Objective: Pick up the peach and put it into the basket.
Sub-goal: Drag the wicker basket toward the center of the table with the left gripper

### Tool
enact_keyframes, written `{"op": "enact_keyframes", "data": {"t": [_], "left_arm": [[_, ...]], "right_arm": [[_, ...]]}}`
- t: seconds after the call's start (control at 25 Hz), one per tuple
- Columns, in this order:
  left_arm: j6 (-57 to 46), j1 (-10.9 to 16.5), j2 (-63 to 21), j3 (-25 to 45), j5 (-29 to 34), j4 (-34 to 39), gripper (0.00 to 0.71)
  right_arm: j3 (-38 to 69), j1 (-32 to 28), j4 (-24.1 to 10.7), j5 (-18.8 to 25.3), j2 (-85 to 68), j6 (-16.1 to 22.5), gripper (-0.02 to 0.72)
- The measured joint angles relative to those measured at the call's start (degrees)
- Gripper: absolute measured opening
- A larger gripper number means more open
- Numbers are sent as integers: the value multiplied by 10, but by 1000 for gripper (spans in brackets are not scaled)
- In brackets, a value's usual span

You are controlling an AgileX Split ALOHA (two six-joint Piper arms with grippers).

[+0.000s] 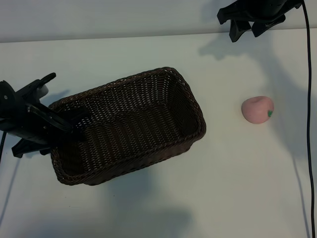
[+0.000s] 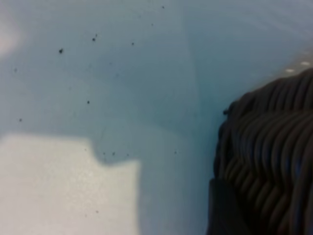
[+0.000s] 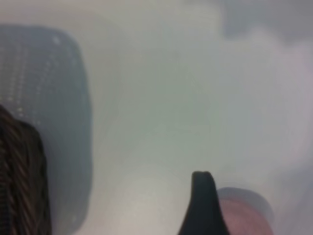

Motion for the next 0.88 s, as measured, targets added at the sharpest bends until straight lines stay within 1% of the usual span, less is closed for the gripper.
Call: {"op": "enact_keyframes", "data": {"t": [0.28,0.36,0.4,0.52,0.6,0.76,0.88], "left_arm": [[36,0,-27,3,11,-9,397],[62,0,-36,3,13,-32,391],[80,0,-40,3,14,-48,346],[134,5,-48,3,21,-98,345],[172,13,-49,-1,37,-115,345],[200,30,-49,-37,74,-118,345],[201,29,-49,-80,90,-119,345]], "right_arm": [[0,0,0,0,0,0,518],[0,0,0,0,0,0,518],[0,0,0,0,0,0,518],[0,0,0,1,0,0,518],[0,0,0,1,0,0,518],[0,0,0,1,0,-1,518],[0,0,0,1,0,-2,518]]}}
